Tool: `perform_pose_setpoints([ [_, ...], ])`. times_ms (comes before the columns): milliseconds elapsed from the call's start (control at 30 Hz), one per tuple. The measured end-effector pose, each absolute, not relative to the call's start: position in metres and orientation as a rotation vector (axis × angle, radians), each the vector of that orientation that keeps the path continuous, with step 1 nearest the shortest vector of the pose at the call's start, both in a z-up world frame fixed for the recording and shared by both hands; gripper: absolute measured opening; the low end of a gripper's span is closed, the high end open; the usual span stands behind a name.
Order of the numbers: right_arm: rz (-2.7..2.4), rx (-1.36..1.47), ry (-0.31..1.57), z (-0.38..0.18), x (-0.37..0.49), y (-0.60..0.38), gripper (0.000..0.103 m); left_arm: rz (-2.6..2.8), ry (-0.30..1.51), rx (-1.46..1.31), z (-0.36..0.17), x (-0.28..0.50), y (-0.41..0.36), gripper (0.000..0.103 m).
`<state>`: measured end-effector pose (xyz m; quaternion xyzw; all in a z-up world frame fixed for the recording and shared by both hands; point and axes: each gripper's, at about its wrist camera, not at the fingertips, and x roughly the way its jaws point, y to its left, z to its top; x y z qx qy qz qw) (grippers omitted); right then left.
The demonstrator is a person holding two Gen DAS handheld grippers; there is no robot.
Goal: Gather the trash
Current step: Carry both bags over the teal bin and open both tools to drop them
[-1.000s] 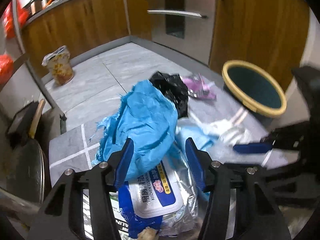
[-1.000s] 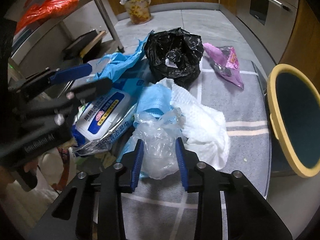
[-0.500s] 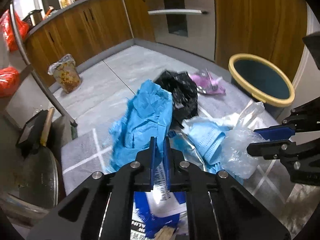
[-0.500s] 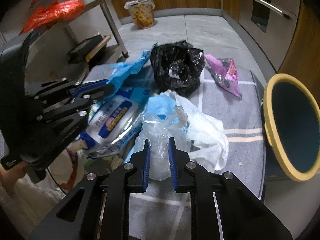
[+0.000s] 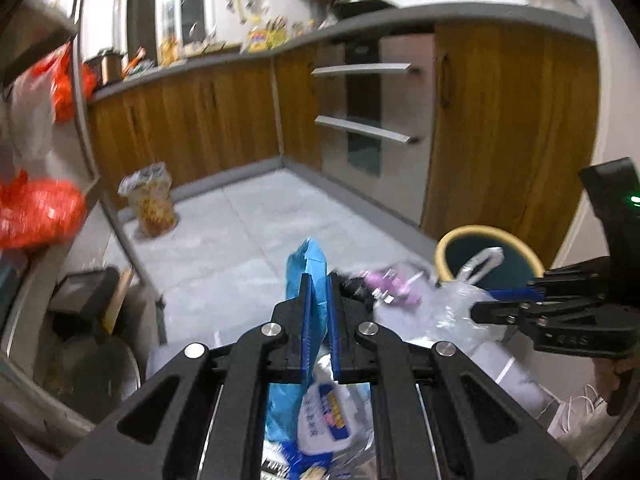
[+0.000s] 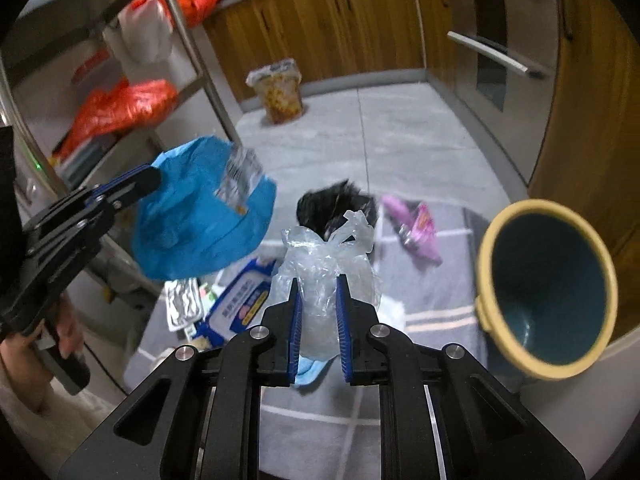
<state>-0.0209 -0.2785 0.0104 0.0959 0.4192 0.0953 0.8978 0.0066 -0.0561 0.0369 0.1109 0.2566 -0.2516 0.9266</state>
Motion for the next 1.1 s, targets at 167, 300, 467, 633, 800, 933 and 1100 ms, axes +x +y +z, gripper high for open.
perform_pose_setpoints([
  [167, 0.096, 0.218, 0.826, 0.023, -0.019, -0.32, 0.017, -0.615, 0.48, 0.23, 0.058, 0.001, -0.098, 0.007],
  [300, -0.028, 0.245, 0.806, 0.028, -0.019, -0.367, 0.017, -0.734, 0.473, 0.213, 0.072, 0.004, -0.142, 0.007],
  [467, -0.191, 0.209, 0.817, 0.021, -0.019, -0.412, 0.017, -0.872, 0.523, 0.163, 0.072, 0.02, -0.201, 0.007],
  [633, -0.242, 0.19, 0.862, 0.001, -0.016, -0.444, 0.017, -0.937, 0.59, 0.19, 0.049, 0.042, -0.261, 0.007],
  [800, -0.256, 0.198, 0.931, -0.024, -0.013, -0.461, 0.017, -0.959, 0.685, 0.137, 0.021, 0.071, -0.301, 0.007],
  [933, -0.275, 0.242, 0.969, -0.039, -0.016, -0.475, 0.017, -0.968, 0.71, 0.145, 0.006, 0.083, -0.326, 0.007],
  [1100, -0.306, 0.227, 0.994, -0.045, -0.014, -0.478, 0.022, -1.002, 0.687, 0.219, 0.003, 0.074, -0.344, 0.007],
])
